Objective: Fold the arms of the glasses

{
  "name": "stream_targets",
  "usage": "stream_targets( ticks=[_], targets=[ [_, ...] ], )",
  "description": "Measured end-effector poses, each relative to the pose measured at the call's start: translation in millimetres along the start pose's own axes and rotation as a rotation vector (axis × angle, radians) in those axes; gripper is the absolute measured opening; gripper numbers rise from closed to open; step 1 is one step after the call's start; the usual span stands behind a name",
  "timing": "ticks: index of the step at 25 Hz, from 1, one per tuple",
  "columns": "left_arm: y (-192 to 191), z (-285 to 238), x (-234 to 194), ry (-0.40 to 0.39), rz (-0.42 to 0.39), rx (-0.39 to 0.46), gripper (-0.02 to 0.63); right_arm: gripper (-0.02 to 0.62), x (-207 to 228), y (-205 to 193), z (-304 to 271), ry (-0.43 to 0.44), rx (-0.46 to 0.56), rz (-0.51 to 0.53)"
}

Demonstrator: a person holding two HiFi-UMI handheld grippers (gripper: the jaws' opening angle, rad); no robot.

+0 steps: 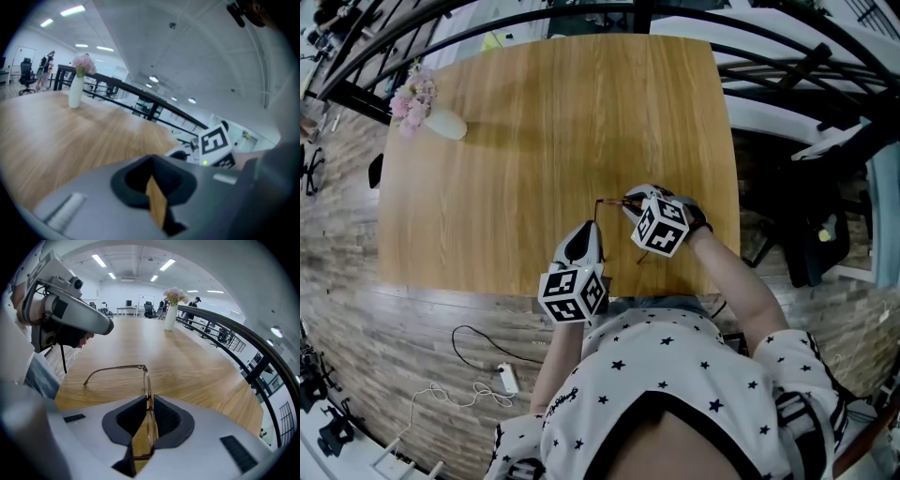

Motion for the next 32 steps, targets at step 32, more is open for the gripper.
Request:
stream_targets(
  ticks=[32],
  targets=[
    [-22,64,17,-0.022,-0.049,0.016,0.009,0.032,-38,19,74,-0.214,0.091,-0.091]
  ],
)
Point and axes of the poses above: the fingertips, and each gripper's own axes: z backward along the fingers, x to its right, y out of its top, the point moved 5 cm from there along z, backward along the fingers
